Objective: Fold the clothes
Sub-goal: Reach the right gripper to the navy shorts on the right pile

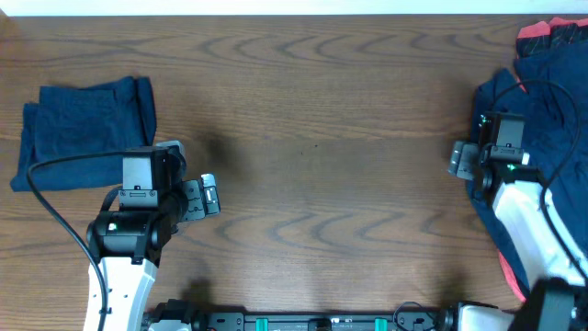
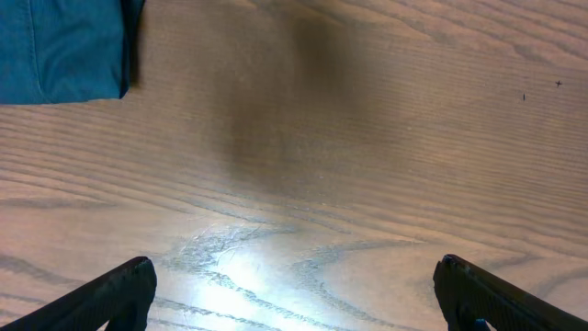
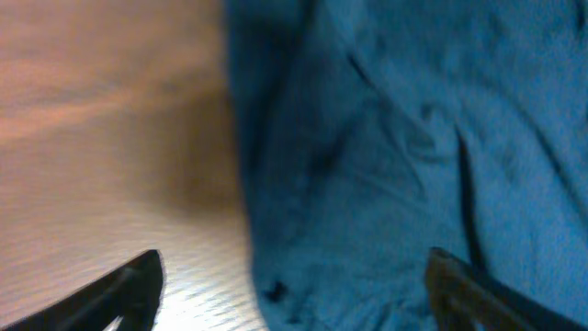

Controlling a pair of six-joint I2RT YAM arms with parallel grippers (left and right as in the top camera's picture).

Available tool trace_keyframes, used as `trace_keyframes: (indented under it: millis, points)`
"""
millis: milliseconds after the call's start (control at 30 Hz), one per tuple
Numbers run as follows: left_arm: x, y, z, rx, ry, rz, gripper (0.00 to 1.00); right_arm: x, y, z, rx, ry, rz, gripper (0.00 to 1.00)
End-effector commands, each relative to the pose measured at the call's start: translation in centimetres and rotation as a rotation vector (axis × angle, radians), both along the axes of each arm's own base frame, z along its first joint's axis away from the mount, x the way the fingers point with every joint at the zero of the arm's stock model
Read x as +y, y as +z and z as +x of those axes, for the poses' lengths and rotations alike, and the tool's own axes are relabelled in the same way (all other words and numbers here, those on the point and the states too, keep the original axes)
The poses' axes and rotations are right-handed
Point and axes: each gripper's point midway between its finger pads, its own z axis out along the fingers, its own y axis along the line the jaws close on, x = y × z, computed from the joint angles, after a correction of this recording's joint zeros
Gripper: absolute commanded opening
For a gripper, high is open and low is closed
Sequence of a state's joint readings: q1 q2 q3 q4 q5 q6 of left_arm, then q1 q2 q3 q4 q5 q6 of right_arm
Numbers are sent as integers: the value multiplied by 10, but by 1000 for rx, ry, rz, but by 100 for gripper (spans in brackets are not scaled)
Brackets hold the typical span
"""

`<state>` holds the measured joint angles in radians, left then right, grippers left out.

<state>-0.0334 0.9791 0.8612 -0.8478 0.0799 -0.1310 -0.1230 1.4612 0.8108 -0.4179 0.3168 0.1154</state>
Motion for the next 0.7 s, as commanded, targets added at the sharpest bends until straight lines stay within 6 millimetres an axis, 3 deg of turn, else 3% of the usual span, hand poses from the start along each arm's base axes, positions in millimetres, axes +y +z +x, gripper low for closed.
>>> trace_keyframes:
  millis: [0, 100, 233, 300, 533, 667]
  points:
    - [-1, 6, 3, -15, 4, -13, 98, -14, -16, -2, 38, -88, -3, 82]
    - [-1, 6, 3, -15, 4, -13, 98, -8, -35, -1, 76, -71, 31, 80]
    - [-1, 6, 3, -15, 4, -13, 98, -6, -48, -4, 114, -68, 45, 53]
    - [-1, 6, 3, -15, 4, -13, 98, -6, -50, -4, 119, -68, 46, 46]
    - [-1, 6, 3, -15, 4, -13, 98, -4, -51, -6, 127, -63, 57, 5]
    - [-1, 6, 3, -15, 4, -13, 98, -1, -52, -5, 125, -55, 74, 1]
